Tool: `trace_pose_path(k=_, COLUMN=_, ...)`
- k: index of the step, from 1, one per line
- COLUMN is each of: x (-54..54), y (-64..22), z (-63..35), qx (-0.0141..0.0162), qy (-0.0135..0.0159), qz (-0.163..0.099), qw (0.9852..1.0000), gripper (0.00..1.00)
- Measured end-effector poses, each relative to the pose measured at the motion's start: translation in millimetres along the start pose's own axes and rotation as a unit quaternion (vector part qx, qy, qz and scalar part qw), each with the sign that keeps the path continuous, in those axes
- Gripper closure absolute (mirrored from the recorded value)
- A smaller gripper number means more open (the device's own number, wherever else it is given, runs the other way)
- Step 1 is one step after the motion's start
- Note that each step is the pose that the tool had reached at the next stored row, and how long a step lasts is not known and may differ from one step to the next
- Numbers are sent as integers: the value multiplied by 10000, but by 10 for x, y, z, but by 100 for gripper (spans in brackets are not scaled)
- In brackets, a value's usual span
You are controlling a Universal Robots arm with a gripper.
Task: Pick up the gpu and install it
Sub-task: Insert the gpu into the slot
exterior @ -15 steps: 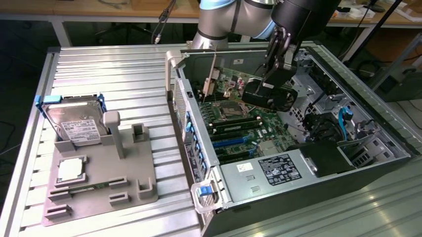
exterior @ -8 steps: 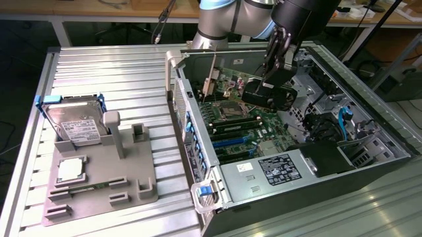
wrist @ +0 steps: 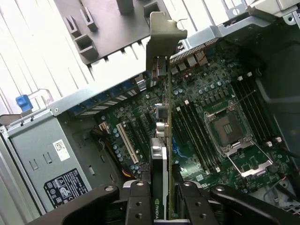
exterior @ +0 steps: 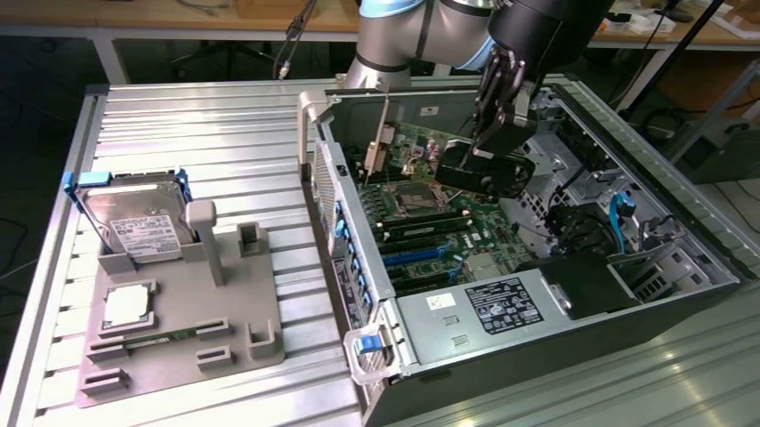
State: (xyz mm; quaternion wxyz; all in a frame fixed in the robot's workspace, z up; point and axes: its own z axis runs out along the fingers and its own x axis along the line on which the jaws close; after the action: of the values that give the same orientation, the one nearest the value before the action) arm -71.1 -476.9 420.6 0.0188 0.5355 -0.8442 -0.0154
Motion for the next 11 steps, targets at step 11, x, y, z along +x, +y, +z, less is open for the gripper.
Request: trace_pose_path(k=11, x=0, y=0, z=1, qx=0, qy=1, qz=-7, qw=10000, gripper=73)
